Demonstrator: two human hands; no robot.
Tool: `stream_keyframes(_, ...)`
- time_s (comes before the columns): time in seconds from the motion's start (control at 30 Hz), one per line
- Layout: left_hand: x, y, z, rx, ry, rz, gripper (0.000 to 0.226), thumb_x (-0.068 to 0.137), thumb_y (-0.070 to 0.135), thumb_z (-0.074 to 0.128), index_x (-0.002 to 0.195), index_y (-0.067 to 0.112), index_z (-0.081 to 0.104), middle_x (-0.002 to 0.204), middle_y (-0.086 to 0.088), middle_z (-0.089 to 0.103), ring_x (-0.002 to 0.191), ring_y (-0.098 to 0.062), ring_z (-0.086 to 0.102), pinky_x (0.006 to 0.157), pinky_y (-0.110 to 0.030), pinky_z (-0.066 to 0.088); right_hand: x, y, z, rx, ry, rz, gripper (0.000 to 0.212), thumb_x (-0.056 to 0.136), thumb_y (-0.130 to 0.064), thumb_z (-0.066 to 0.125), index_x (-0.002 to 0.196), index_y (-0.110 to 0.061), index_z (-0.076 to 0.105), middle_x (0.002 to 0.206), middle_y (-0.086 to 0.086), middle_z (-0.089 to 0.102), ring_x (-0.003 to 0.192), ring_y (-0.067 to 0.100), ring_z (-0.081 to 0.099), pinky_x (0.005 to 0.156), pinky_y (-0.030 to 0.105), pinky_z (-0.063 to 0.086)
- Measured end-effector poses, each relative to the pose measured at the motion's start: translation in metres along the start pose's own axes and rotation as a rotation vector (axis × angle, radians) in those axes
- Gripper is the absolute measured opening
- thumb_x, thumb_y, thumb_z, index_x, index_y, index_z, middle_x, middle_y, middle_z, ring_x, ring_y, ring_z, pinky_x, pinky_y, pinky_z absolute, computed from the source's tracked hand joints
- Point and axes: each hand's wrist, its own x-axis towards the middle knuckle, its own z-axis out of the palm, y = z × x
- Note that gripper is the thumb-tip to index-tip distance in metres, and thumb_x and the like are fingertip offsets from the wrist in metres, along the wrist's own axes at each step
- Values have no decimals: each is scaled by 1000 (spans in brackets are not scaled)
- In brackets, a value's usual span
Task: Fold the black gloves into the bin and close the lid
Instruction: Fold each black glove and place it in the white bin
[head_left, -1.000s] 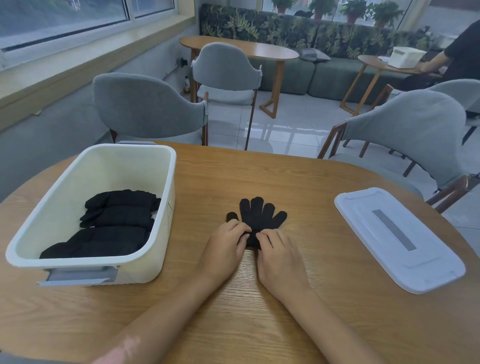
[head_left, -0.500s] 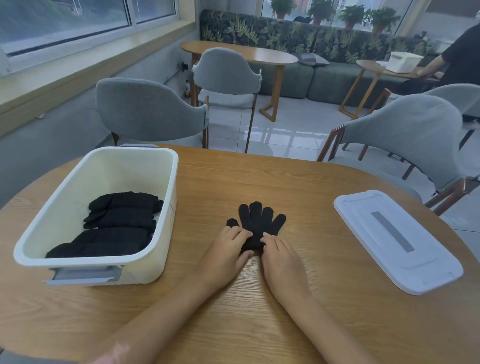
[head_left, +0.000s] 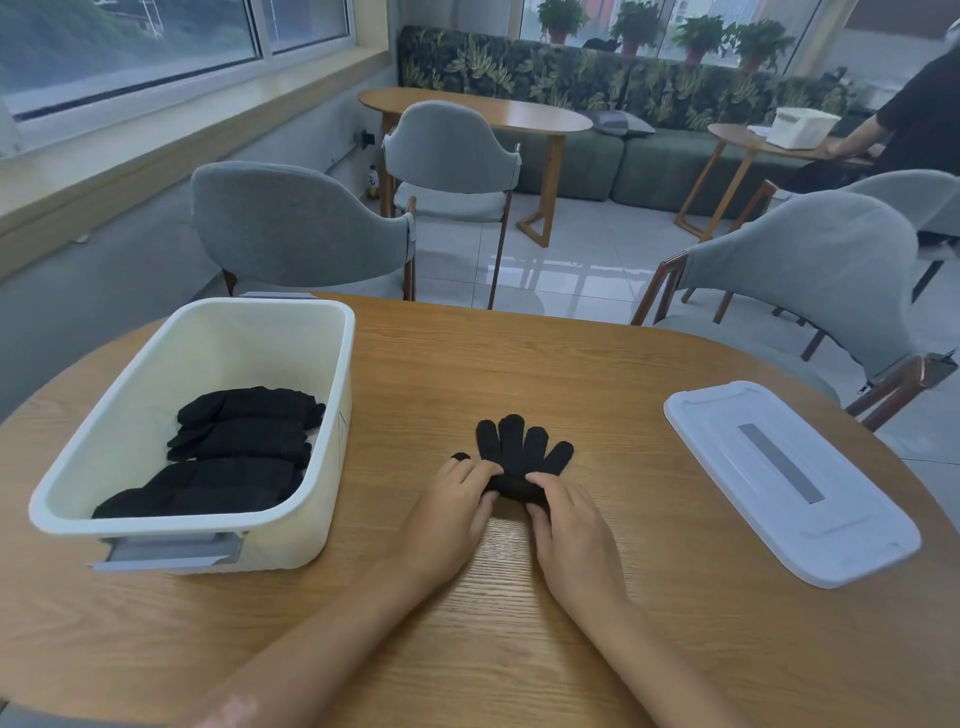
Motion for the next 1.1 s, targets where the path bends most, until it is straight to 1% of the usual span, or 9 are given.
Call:
stream_keyframes(0.2,16,-5,0,-70,0,-129,17,101,24,58,117,24,61,106,10,65,101,-5,52,80,-16,39,23,2,-4,114,-48,149,17,100,-27,56,116,-26,59,98,-13,62,94,7,56,77,26,47)
stream_keyframes(0.3,28,-7,-1,-102,-33,-205,16,100,29,57,116,29,59,104,10,65,98,-5,55,83,-24,48,39,4,-6,146,-103,224,9,100,-31,55,108,-29,58,92,-11,65,89,10,60,76,33,51)
stream_keyframes(0.47,42,-7,-4,-89,-54,-227,24,100,33,59,123,25,59,109,8,68,102,-11,60,84,-29,50,61,1,-10,119,-163,310,11,97,-30,60,105,-22,63,86,-8,66,81,11,62,74,34,53)
stream_keyframes(0.57,46,-7,-3,-70,-40,-217,24,98,31,64,119,22,63,108,7,70,101,-11,63,82,-25,49,65,-2,-7,54,-168,311,16,96,-31,61,108,-21,63,94,-5,66,88,16,63,77,35,53)
stream_keyframes(0.63,47,-5,0,-33,-15,-211,24,95,31,67,118,22,62,112,8,66,102,-11,62,83,-24,48,63,-2,-3,26,-138,313,26,96,-29,61,120,-20,59,107,-2,64,101,19,60,83,35,52)
stream_keyframes(0.73,46,-4,3,-26,37,-203,25,92,27,70,115,25,60,116,10,52,98,-9,59,82,-25,52,53,-3,1,-107,-16,198,40,94,-25,65,132,-18,54,117,-1,56,106,19,55,83,32,51)
stream_keyframes(0.83,43,-4,6,-3,46,-125,18,92,20,69,109,25,63,114,11,50,101,-6,55,86,-22,50,45,-2,2,-254,92,-97,31,87,-10,68,117,-16,62,108,-2,58,95,18,54,77,32,49)
stream_keyframes(0.93,41,-6,10,36,50,-77,16,95,18,64,110,22,68,110,10,57,103,-7,53,88,-21,46,36,1,5,-277,58,-294,29,87,-3,59,114,-13,66,111,-1,62,101,19,57,84,31,48)
stream_keyframes(1.1,40,-10,8,35,33,-33,20,97,18,62,115,20,70,109,8,61,101,-9,52,88,-22,45,29,7,13,-376,-10,-276,51,77,3,71,128,-3,64,130,11,65,124,25,60,103,35,49)
